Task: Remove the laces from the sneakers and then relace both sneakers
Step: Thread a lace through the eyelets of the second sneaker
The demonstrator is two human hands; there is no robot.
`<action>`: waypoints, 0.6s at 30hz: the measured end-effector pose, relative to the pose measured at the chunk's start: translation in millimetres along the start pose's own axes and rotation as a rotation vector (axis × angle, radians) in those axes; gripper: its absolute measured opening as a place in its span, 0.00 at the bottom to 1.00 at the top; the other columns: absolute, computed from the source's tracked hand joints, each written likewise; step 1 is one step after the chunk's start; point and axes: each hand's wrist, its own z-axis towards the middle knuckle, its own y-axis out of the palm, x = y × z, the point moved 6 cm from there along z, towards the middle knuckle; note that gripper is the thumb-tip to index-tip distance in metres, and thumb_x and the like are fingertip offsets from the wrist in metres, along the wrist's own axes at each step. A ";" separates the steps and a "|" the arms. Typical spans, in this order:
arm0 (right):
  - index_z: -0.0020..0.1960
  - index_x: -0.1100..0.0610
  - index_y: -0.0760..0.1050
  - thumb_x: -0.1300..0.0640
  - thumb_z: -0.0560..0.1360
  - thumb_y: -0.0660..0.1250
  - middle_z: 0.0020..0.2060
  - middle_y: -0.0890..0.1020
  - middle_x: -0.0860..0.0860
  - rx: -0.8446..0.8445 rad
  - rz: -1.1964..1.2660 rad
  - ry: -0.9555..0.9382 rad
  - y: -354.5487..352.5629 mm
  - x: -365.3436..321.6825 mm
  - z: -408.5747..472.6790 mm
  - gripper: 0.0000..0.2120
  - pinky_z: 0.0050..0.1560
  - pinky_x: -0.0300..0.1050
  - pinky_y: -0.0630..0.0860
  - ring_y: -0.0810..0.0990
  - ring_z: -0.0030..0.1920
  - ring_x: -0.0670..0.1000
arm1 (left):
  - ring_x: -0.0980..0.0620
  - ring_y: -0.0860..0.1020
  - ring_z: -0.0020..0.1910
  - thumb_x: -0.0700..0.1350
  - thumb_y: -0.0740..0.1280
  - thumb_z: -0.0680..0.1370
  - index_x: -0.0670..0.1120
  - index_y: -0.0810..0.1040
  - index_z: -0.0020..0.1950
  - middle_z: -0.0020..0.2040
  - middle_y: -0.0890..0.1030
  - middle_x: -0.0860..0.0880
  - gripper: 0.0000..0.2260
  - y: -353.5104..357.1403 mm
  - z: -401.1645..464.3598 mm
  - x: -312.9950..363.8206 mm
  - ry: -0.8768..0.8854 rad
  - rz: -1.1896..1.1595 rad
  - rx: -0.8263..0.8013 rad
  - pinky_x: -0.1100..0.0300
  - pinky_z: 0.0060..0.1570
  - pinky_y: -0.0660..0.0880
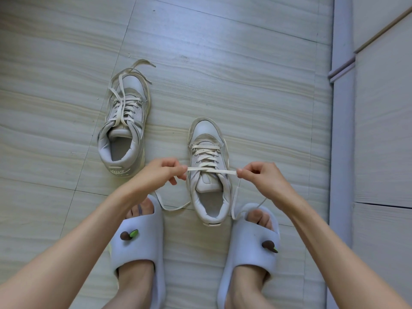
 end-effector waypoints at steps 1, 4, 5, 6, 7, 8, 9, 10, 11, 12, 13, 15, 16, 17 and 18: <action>0.35 0.53 0.79 0.52 0.74 0.69 0.31 0.72 0.51 -0.006 0.027 0.009 0.1 3.9 -0.7 0.10 0.33 0.38 0.63 0.65 0.30 0.45 | 0.56 0.73 0.35 0.48 0.66 0.77 0.47 0.78 0.37 0.40 0.84 0.54 0.10 -0.5 -1.8 -2.8 -0.016 -0.046 0.008 0.61 0.37 0.65; 0.33 0.53 0.79 0.51 0.74 0.70 0.26 0.69 0.46 0.001 0.063 0.022 -1.0 9.9 -1.5 0.11 0.28 0.33 0.61 0.62 0.25 0.42 | 0.55 0.71 0.35 0.47 0.66 0.77 0.46 0.79 0.37 0.41 0.85 0.52 0.10 -1.4 -3.9 -3.8 -0.021 -0.075 0.025 0.62 0.36 0.64; 0.33 0.53 0.79 0.51 0.73 0.70 0.25 0.68 0.45 0.010 0.069 0.030 -3.0 11.6 -1.7 0.12 0.29 0.34 0.61 0.63 0.26 0.43 | 0.55 0.71 0.35 0.47 0.66 0.77 0.45 0.80 0.37 0.39 0.84 0.53 0.10 -2.0 -4.0 -2.4 -0.015 -0.041 0.021 0.62 0.36 0.64; 0.31 0.52 0.79 0.50 0.73 0.70 0.25 0.68 0.47 0.030 0.080 0.042 -6.6 13.8 -2.1 0.13 0.32 0.37 0.62 0.63 0.28 0.45 | 0.56 0.70 0.34 0.47 0.66 0.77 0.45 0.80 0.38 0.36 0.83 0.55 0.10 -3.2 -4.5 -1.3 -0.007 0.008 0.016 0.62 0.37 0.65; 0.30 0.53 0.79 0.49 0.72 0.70 0.26 0.68 0.48 0.068 0.093 0.051 -12.4 16.0 -2.2 0.14 0.34 0.40 0.62 0.64 0.30 0.47 | 0.57 0.70 0.33 0.48 0.65 0.78 0.46 0.81 0.38 0.33 0.81 0.56 0.11 -4.6 -5.3 0.0 0.005 0.055 0.011 0.63 0.37 0.65; 0.30 0.53 0.79 0.49 0.73 0.70 0.25 0.68 0.48 0.127 0.095 0.051 -21.1 17.3 -2.8 0.15 0.34 0.41 0.62 0.64 0.30 0.48 | 0.59 0.70 0.32 0.48 0.65 0.78 0.47 0.81 0.39 0.30 0.78 0.57 0.11 -6.3 -6.2 1.2 0.020 0.088 0.002 0.65 0.37 0.66; 0.29 0.53 0.79 0.48 0.73 0.69 0.23 0.69 0.47 0.207 0.081 0.039 -32.0 17.7 -3.8 0.15 0.33 0.42 0.62 0.64 0.29 0.47 | 0.61 0.70 0.31 0.48 0.65 0.78 0.47 0.81 0.39 0.29 0.76 0.58 0.10 -7.2 -7.8 2.2 0.035 0.105 -0.013 0.67 0.36 0.66; 0.30 0.53 0.78 0.48 0.74 0.68 0.22 0.71 0.45 0.296 0.054 0.016 -44.0 16.8 -5.3 0.15 0.32 0.42 0.62 0.66 0.28 0.47 | 0.62 0.69 0.30 0.48 0.65 0.78 0.47 0.81 0.40 0.29 0.74 0.58 0.09 -7.5 -9.5 2.9 0.049 0.113 -0.031 0.69 0.35 0.66; 0.30 0.52 0.78 0.48 0.74 0.67 0.24 0.75 0.46 0.375 0.016 -0.012 -55.2 14.9 -6.4 0.15 0.32 0.43 0.63 0.69 0.29 0.48 | 0.61 0.69 0.31 0.48 0.66 0.77 0.46 0.80 0.42 0.30 0.74 0.57 0.08 -7.1 -10.9 3.1 0.062 0.117 -0.050 0.69 0.35 0.65; 0.32 0.52 0.78 0.48 0.74 0.67 0.28 0.78 0.48 0.428 -0.040 -0.036 -63.8 12.3 -6.9 0.14 0.33 0.43 0.65 0.73 0.32 0.49 | 0.58 0.69 0.33 0.47 0.67 0.77 0.45 0.79 0.43 0.32 0.74 0.53 0.07 -6.1 -11.5 2.6 0.072 0.126 -0.062 0.66 0.37 0.65; 0.33 0.52 0.78 0.48 0.74 0.66 0.31 0.80 0.49 0.440 -0.120 -0.051 -68.3 9.6 -5.6 0.13 0.36 0.43 0.68 0.76 0.36 0.51 | 0.55 0.68 0.34 0.45 0.68 0.76 0.44 0.78 0.44 0.34 0.73 0.49 0.05 -4.9 -11.4 2.1 0.082 0.151 -0.062 0.62 0.38 0.65; 0.42 0.52 0.80 0.47 0.74 0.66 0.40 0.82 0.50 0.356 -0.380 -0.048 -62.7 5.5 1.1 0.09 0.46 0.45 0.72 0.78 0.48 0.53 | 0.52 0.67 0.33 0.44 0.67 0.76 0.45 0.77 0.44 0.34 0.72 0.47 0.03 -2.2 -10.1 2.4 0.119 0.282 -0.029 0.61 0.36 0.64; 0.48 0.52 0.80 0.46 0.74 0.66 0.48 0.81 0.51 0.296 -0.519 -0.050 -53.9 3.9 4.5 0.10 0.54 0.49 0.71 0.76 0.55 0.54 | 0.53 0.68 0.31 0.44 0.66 0.77 0.45 0.76 0.44 0.32 0.72 0.49 0.04 -1.0 -10.3 3.6 0.149 0.385 0.000 0.64 0.34 0.64; 0.54 0.52 0.79 0.46 0.75 0.66 0.55 0.79 0.52 0.244 -0.603 -0.073 -43.3 0.8 6.7 0.13 0.60 0.52 0.69 0.73 0.61 0.54 | 0.55 0.68 0.30 0.45 0.64 0.78 0.46 0.75 0.44 0.31 0.72 0.52 0.05 0.6 -11.2 6.1 0.186 0.487 0.029 0.66 0.31 0.63; 0.57 0.52 0.78 0.46 0.75 0.66 0.58 0.76 0.52 0.202 -0.619 -0.128 -31.2 -6.5 6.9 0.14 0.63 0.52 0.66 0.70 0.64 0.54 | 0.56 0.68 0.30 0.46 0.63 0.79 0.47 0.75 0.45 0.30 0.72 0.54 0.05 2.0 -12.9 8.7 0.231 0.563 0.056 0.66 0.31 0.63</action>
